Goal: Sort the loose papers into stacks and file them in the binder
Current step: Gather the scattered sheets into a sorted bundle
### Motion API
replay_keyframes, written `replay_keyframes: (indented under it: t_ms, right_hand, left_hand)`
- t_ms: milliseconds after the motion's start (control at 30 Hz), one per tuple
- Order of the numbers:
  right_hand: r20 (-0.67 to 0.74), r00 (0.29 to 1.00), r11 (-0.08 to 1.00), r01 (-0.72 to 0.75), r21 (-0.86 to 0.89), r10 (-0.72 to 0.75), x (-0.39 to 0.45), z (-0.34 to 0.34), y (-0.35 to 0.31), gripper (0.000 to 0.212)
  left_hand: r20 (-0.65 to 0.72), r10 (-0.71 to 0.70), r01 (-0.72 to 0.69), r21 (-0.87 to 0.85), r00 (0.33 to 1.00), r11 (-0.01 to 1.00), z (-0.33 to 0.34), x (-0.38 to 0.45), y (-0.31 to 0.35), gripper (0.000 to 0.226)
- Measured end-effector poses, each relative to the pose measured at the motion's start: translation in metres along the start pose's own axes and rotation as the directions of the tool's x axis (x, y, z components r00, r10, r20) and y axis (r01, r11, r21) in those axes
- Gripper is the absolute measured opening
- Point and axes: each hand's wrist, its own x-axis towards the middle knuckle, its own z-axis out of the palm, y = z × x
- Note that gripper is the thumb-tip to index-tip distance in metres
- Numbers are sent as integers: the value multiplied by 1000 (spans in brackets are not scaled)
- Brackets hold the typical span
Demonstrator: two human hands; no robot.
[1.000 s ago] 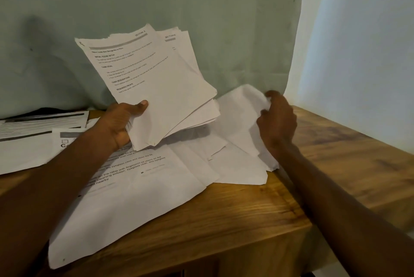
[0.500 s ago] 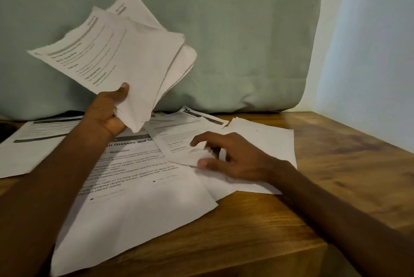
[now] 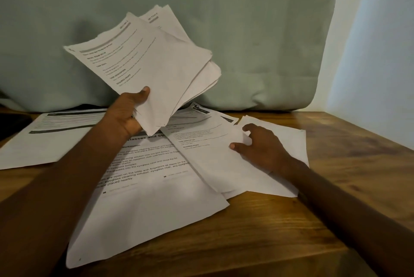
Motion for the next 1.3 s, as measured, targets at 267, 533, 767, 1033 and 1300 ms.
replay_keyframes:
  t_ms: [267,533,767,1033,1300]
  right_hand:
    - [-244,957,767,276,579,-160,-1,-4,-13,38]
    - [-83,993,632,120,765,-89,-5,-17,-17,14]
    - [-387,915,992,-130,-6,117,5,-42,33,20]
    - [103,967,940,-196,-279,233,10,-29,42,101]
    - [-111,949,950,-304,-67,296,6,-38,42,75]
  left_hand:
    - [51,9,-11,27,999,1000,10,-4,-1,17]
    - [76,45,-41,-58,996,997,10,-4,1,6]
    - [148,9,1,-67,989,998,17,-7,-7,10]
    - [194,13,-12,-6,981,1000,26,-5,-24,13]
    - [204,24,-25,6,979,1000,29,-5,-32,25]
